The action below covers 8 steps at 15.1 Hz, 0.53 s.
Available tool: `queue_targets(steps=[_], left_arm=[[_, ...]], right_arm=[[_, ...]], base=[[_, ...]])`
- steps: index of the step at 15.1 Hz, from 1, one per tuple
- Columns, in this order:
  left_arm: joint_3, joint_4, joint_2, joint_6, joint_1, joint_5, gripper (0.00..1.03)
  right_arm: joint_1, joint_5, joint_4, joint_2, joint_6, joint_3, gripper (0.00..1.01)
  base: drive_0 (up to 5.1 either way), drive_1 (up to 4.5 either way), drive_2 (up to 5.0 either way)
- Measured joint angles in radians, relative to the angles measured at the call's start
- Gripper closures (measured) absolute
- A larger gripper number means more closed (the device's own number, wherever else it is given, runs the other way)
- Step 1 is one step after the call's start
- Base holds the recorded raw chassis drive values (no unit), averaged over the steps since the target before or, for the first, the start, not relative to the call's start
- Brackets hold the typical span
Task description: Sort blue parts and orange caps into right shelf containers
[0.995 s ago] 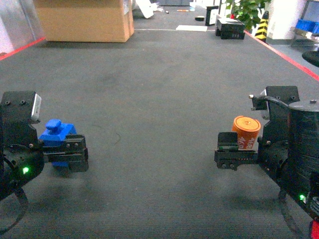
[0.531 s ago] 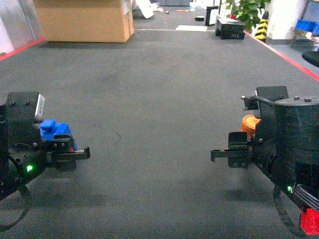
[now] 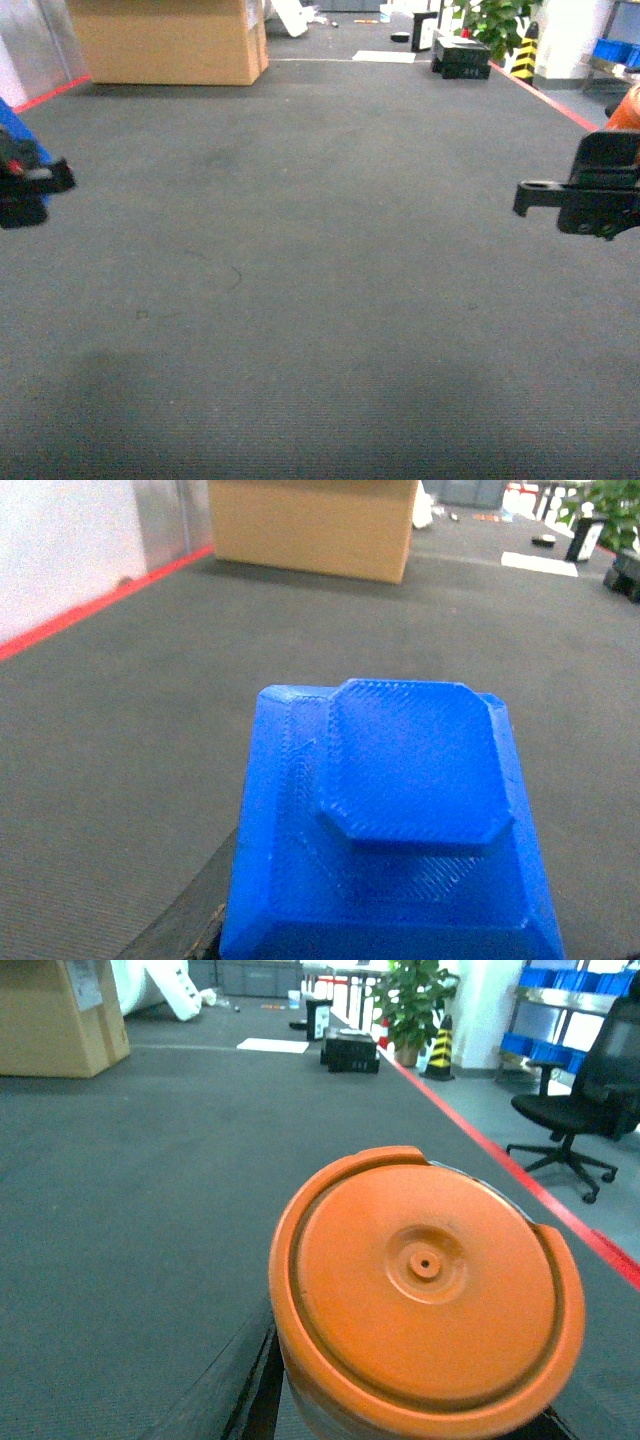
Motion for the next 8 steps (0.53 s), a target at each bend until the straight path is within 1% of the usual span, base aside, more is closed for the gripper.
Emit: queue_targets(steps=[2, 4, 5, 7, 8], left_arm=[[-0.086, -0.028, -0.199, 0.035, -0.008, -0.054, 0.59], [-0.156, -0.109, -0.417, 0.061, -0.031, -0.112, 0.59], [-0.179, -0.162, -0.546, 0.076, -0.035, -0.129, 0.59], [-0.202, -0.254, -0.742, 0.086, -0.050, -0.146, 0.59], [-0.210, -0.292, -0.802, 0.098, -0.062, -0.166, 0.59]], right_arm=[[0.031, 0.045, -0.012, -0.209, -0.053, -0.106, 0.56], [0.060, 0.095, -0.067, -0.433, -0.105, -0.172, 0.57], [0.084, 0.121, -0.094, -0.558, -0.137, -0.201, 0.57], [0.124, 0.166, -0.129, -0.735, -0.203, -0.238, 0.57], [0.140, 0.185, -0.145, -0.780, -0.221, -0.246, 0.57]], base=[[0.0, 0.00, 0.0], [0.0, 0.00, 0.0], [0.0, 0.00, 0.0], [0.0, 0.00, 0.0], [0.0, 0.00, 0.0]])
